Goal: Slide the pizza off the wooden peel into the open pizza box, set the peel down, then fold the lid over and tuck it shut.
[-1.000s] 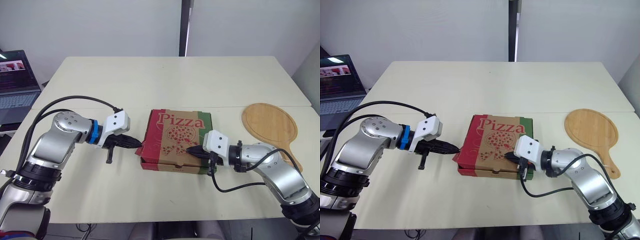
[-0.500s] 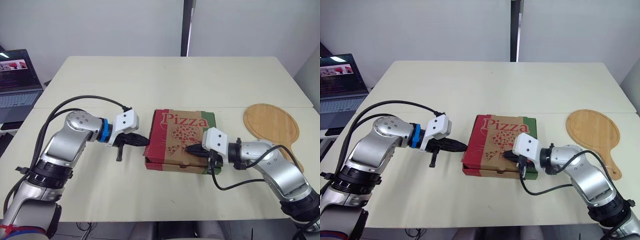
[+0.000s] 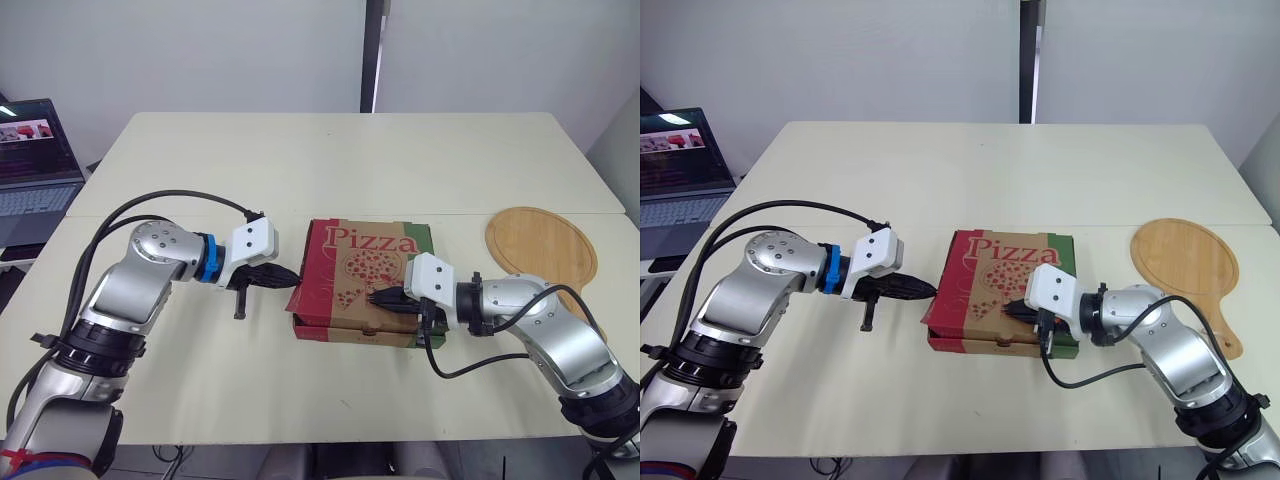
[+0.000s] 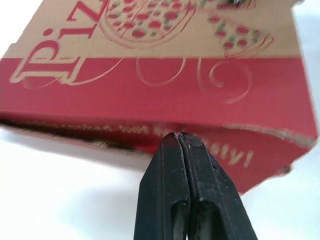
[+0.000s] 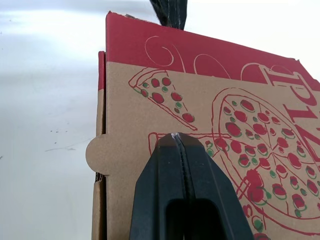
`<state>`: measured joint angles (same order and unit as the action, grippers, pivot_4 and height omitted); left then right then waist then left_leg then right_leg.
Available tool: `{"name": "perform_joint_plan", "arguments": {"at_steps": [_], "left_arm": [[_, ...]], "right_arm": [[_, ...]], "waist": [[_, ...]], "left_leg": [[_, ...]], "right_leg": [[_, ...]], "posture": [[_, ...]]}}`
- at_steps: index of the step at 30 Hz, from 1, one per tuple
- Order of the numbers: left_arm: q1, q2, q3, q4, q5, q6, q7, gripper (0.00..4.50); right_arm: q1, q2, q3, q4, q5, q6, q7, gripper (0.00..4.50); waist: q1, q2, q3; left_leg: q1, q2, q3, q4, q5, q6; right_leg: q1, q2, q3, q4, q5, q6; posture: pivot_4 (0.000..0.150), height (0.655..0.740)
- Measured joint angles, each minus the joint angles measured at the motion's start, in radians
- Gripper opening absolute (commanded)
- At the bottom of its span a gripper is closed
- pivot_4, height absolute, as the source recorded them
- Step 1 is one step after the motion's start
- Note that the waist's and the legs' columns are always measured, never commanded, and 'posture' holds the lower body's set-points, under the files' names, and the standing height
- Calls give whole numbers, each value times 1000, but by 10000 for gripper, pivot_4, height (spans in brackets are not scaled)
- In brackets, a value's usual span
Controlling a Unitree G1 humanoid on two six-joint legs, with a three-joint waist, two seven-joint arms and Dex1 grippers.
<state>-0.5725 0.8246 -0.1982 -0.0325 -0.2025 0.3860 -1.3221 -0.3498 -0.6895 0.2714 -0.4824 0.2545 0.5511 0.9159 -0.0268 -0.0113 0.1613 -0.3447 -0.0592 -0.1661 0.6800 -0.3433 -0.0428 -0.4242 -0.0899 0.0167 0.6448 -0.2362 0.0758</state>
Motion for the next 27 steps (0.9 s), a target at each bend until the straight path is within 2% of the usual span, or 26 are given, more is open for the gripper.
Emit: {"name": "perform_joint_plan", "arguments": {"at_steps": [14,22,27], "left_arm": [[2,-38,-50,11,67,-114,-1,0],[0,-110,-48,4,36,-50,23,0],[-12,-119,-27,4,11,-17,51,0]], "right_arm": [[-2,-9,0,8,-1,-6,24,303],[-30,-9,0,27,-1,-14,40,303],[-50,-9,0,42,-1,-22,46,303]], "waist": [[1,0,0],[4,0,0],[1,0,0]], "left_leg": [[0,0,0,0,0,0],[0,-1,0,0,0,0],[0,0,0,0,0,0]], "right_leg": [[0,0,0,0,0,0],[1,0,0,0,0,0],[0,0,0,0,0,0]], "posture": [[1500,7400],[1500,7400],[1500,7400]]}}
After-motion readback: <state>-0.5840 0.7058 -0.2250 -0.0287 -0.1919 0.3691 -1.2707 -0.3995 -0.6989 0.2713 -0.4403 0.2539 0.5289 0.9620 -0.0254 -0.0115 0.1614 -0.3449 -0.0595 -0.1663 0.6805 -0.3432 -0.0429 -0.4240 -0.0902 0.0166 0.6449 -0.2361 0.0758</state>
